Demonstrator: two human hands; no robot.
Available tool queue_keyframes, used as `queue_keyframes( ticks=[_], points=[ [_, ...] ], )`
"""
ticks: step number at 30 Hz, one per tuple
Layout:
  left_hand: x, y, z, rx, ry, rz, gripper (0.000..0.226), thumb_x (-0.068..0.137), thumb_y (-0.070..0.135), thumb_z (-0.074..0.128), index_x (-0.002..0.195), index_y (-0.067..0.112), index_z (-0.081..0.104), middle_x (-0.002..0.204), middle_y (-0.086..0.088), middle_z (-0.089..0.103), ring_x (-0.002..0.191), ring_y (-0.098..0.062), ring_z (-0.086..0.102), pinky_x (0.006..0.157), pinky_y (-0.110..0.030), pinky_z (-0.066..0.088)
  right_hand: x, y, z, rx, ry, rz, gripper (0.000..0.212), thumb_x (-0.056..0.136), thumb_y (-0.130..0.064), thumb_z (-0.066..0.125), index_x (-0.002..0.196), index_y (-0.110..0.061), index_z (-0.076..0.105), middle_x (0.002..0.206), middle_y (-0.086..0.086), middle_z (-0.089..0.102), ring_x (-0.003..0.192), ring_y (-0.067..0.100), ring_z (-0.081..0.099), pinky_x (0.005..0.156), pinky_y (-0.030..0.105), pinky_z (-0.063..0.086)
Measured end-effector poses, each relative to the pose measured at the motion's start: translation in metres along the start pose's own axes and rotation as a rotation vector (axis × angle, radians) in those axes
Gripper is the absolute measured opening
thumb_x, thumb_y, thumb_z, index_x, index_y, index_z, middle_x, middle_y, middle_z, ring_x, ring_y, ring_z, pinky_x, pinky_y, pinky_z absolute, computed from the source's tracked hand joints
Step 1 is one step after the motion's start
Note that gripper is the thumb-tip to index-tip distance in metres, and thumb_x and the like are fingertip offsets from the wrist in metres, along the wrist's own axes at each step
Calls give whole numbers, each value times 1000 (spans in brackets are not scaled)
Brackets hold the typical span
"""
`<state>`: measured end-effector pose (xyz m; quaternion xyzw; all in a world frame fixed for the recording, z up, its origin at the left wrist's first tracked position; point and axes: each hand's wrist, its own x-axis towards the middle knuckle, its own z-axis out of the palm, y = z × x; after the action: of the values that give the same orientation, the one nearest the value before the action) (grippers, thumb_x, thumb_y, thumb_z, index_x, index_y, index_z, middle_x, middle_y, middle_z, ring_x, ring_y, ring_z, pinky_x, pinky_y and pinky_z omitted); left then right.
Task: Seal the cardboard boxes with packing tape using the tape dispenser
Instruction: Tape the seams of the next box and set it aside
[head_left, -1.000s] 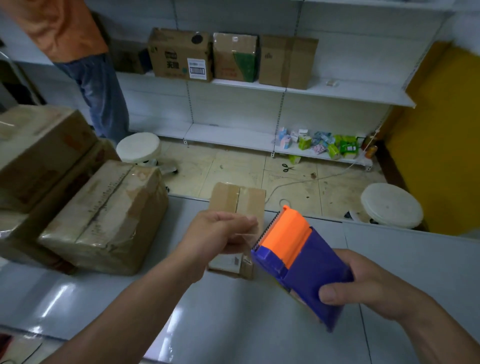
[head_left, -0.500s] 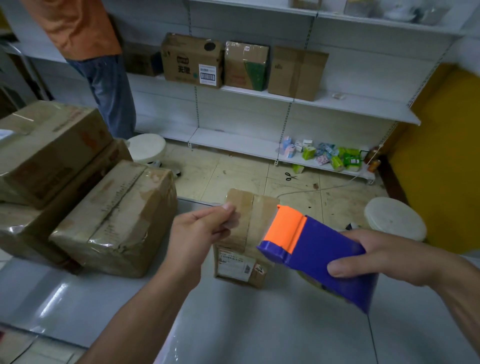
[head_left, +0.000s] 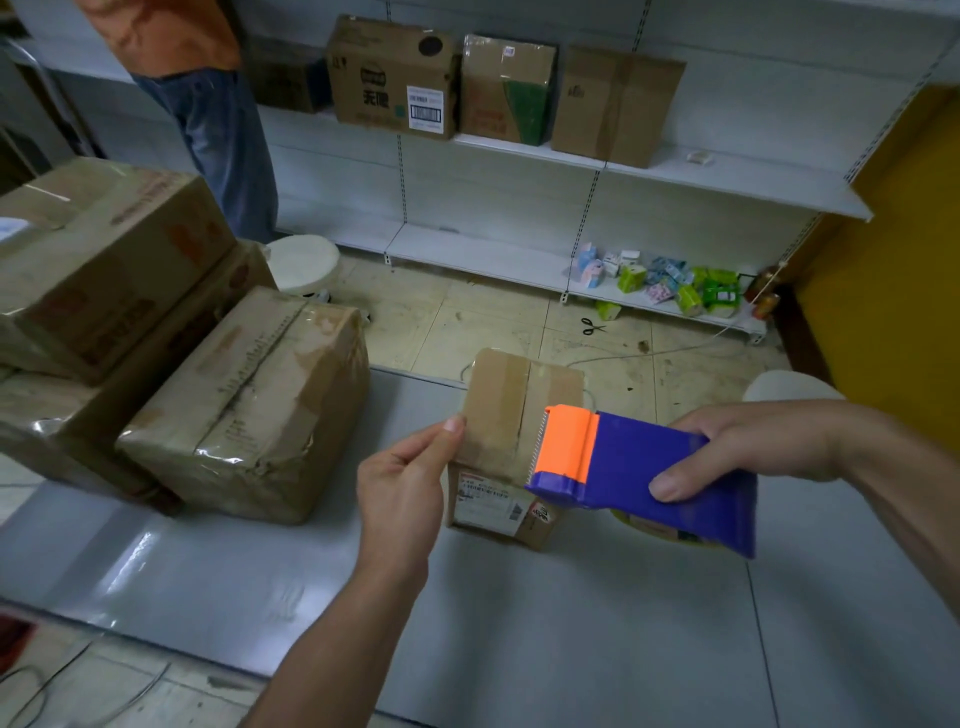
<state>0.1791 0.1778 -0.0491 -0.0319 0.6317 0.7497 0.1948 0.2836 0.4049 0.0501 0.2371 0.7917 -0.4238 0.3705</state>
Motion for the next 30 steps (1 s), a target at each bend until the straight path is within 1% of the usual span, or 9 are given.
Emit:
queue_keyframes(
  ticks=[2,5,9,11,14,20,23,27,30],
  points=[
    [3,-6,-6,18,16,-29,15,85,19,73,100,16,77,100,11,75,97,6,66,78,-10,45,5,-1,2,11,-6,8,44,67,-42,71,102,-16,67,96,0,75,85,13,72,67,16,52],
    [9,-8,-10,11,49,-72,9,84,17,74,93,15,78,90,6,77,89,0,70,85,-19,49,10,-3,4,27,-11,7,44,66,-41,71,102,-15,68,95,1,76,84,14,72,63,15,52],
    [16,-9,-9,-22,18,-109,14,86,11,71,97,4,77,89,-3,77,88,-9,72,84,-20,56,11,-4,5,21,-8,12,45,65,-43,71,98,-13,70,93,4,76,82,17,72,62,17,51],
    [18,-11,-7,0,-6,-114,16,87,12,70,99,3,76,91,-5,77,92,-12,72,85,-21,56,7,-4,5,-2,0,23,48,64,-46,72,99,-14,70,94,3,76,85,20,72,66,20,51],
    [17,-13,-5,-13,-16,-123,16,87,11,70,98,2,76,90,-7,77,92,-15,72,81,-19,56,2,-3,5,-36,6,30,55,62,-49,74,103,-12,68,96,5,75,90,26,71,73,25,52],
    [15,-16,-12,23,-39,-115,17,88,14,69,100,4,77,91,-5,77,92,-14,72,88,-23,56,0,1,11,-15,8,44,49,64,-48,72,99,-14,68,94,4,75,87,22,72,67,20,52],
    [17,-14,-14,-11,-7,-130,12,87,14,70,93,5,77,88,-7,77,92,-18,72,85,-26,54,-1,5,12,-9,19,50,52,60,-48,75,98,-14,69,93,4,76,86,23,72,67,21,52],
    [16,-13,-15,-60,-11,-148,11,87,12,69,92,6,76,88,-8,77,91,-18,73,83,-27,54,-1,5,8,-16,40,52,58,55,-48,78,99,-10,70,92,7,76,83,23,72,65,22,52],
    [13,-17,-14,-84,9,-167,11,88,10,68,93,5,76,88,-8,77,90,-18,73,84,-27,55,2,4,7,-19,34,68,56,55,-46,78,99,-12,70,94,7,76,86,25,72,67,24,52]
  ],
)
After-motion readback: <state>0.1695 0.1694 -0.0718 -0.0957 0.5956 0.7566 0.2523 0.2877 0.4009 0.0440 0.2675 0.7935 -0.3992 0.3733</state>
